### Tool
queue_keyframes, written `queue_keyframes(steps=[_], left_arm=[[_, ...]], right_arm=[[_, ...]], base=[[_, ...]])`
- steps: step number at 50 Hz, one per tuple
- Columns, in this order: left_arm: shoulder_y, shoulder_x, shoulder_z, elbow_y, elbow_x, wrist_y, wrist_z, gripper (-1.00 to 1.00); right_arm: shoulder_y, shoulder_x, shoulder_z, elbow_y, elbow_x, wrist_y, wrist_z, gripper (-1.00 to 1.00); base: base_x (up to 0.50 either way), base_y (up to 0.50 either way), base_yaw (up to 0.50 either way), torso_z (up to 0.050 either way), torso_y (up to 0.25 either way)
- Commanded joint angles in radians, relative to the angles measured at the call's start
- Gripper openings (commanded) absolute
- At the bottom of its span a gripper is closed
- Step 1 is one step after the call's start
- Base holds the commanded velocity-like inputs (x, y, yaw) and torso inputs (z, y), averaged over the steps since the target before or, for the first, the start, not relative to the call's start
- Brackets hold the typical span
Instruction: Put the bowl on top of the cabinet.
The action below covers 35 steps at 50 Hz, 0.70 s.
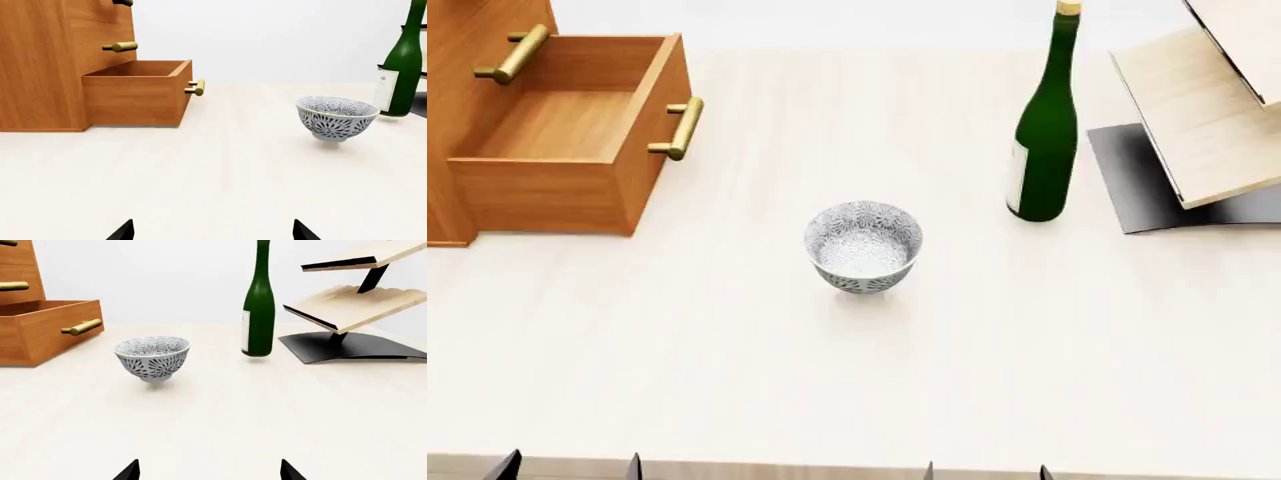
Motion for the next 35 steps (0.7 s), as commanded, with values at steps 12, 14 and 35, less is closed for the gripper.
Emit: queue_keyframes(steps=[12,14,35], left_arm=[[-0.013,-0.041,0.037,-0.004,-0.057,-0.011,-0.06,1.0],[-0.014,-0.044,0.04,-0.003,-0.065,-0.013,-0.066,1.0],[-0.081,-0.106,0.06,0.21,-0.144,-0.099,-0.079,1.0]], right_arm=[[0.001,0.049,-0.063,0.002,0.037,-0.005,0.048,1.0],[0.0,0.053,-0.066,-0.001,0.042,-0.007,0.052,1.0],[-0.02,0.117,-0.059,-0.277,0.119,0.085,0.084,1.0]], base=[[0.0,0.0,0.0,0.0,0.0],[0.0,0.0,0.0,0.0,0.0],[0.08,0.0,0.0,0.0,0.0]])
